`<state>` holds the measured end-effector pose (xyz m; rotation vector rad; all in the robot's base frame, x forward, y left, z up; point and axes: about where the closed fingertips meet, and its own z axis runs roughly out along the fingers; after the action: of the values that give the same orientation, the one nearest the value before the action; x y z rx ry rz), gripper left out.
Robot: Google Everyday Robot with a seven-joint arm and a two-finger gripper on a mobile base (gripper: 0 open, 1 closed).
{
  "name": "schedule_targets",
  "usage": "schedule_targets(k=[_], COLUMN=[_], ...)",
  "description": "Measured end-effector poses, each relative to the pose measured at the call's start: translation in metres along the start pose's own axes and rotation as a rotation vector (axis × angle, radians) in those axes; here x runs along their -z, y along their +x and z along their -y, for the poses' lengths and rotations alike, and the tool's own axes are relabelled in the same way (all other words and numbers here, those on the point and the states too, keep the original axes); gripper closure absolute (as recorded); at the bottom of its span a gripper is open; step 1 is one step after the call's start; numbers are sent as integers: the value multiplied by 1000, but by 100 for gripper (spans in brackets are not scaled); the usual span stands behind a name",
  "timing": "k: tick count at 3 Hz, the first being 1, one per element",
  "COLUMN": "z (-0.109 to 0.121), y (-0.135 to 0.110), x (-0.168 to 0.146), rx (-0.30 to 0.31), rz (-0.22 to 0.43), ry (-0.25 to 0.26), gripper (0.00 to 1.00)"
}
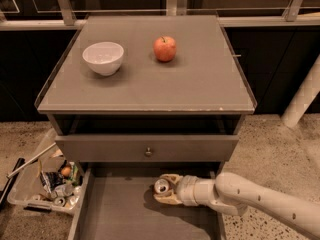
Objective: Pick coke can from middle drawer and place on counter
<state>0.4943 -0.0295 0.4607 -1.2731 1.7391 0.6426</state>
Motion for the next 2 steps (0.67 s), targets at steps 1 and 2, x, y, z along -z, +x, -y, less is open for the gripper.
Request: schedule_targets(k=[1, 2], z=[-18, -34], y=[-22, -46], x=[34, 68], rx=[27, 29], rz=[-14, -22], ry=[14, 29], gripper=[100, 100])
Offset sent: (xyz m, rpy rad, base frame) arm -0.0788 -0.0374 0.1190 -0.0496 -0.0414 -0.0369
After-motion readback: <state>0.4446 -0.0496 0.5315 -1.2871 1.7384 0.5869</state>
